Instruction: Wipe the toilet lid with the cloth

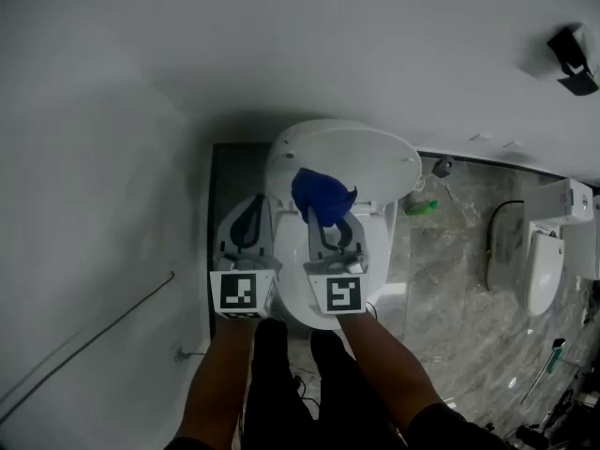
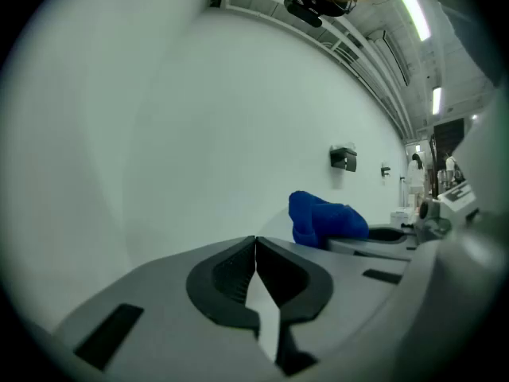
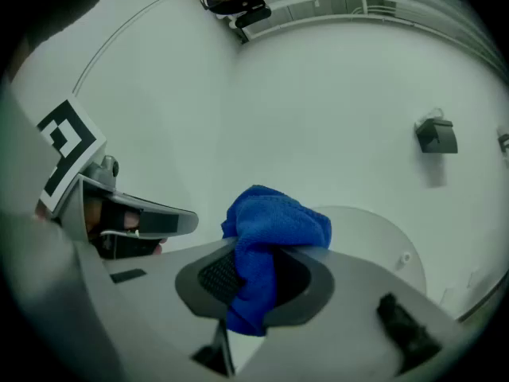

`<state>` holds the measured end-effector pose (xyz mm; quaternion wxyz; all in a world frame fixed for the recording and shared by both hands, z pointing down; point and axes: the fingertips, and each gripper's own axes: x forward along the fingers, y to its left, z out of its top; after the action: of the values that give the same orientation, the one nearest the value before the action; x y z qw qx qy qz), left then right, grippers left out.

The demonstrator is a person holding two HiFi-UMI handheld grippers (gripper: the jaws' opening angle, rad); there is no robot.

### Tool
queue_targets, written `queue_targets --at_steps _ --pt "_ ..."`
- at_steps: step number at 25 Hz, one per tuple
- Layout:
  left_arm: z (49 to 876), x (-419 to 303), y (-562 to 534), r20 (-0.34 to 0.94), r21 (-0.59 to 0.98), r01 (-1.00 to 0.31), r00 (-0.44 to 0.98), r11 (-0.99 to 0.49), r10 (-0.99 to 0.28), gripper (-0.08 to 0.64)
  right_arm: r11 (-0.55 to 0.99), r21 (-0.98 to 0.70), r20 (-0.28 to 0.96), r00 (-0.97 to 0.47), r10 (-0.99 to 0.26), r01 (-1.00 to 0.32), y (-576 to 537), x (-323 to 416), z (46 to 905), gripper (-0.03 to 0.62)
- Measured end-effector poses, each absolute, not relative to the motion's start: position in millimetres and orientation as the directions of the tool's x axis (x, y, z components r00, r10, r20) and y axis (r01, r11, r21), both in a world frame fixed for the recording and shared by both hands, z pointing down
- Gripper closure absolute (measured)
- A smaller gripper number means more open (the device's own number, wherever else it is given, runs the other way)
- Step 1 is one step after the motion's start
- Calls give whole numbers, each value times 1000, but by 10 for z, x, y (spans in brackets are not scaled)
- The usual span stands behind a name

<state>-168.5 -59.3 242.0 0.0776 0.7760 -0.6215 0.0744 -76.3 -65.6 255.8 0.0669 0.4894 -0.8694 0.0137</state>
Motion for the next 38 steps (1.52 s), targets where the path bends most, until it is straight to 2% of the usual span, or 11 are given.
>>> queue_targets --at_steps 5,13,17,24,38 --pt "2693 -1873 -1144 171 12 -975 221 -222 -960 549 500 87 36 -499 -866 -862 -1250 -952 2727 534" --pt "2845 -1767 -1465 167 11 -967 253 -254 -953 548 478 151 89 -469 -879 -866 -1713 -1040 2933 534" --pt "2866 -1729 -1518 173 47 -973 229 -224 -958 549 462 175 63 -458 -887 -870 -1865 -979 2888 534" --pt "2815 -1429 -1555 161 30 -965 262 -260 -952 548 405 196 35 -406 -913 -893 -1990 -519 2858 534" --pt "2957 -744 -1519 163 62 -942 336 -331 -927 549 182 153 13 -183 -983 -971 -2032 676 2936 534"
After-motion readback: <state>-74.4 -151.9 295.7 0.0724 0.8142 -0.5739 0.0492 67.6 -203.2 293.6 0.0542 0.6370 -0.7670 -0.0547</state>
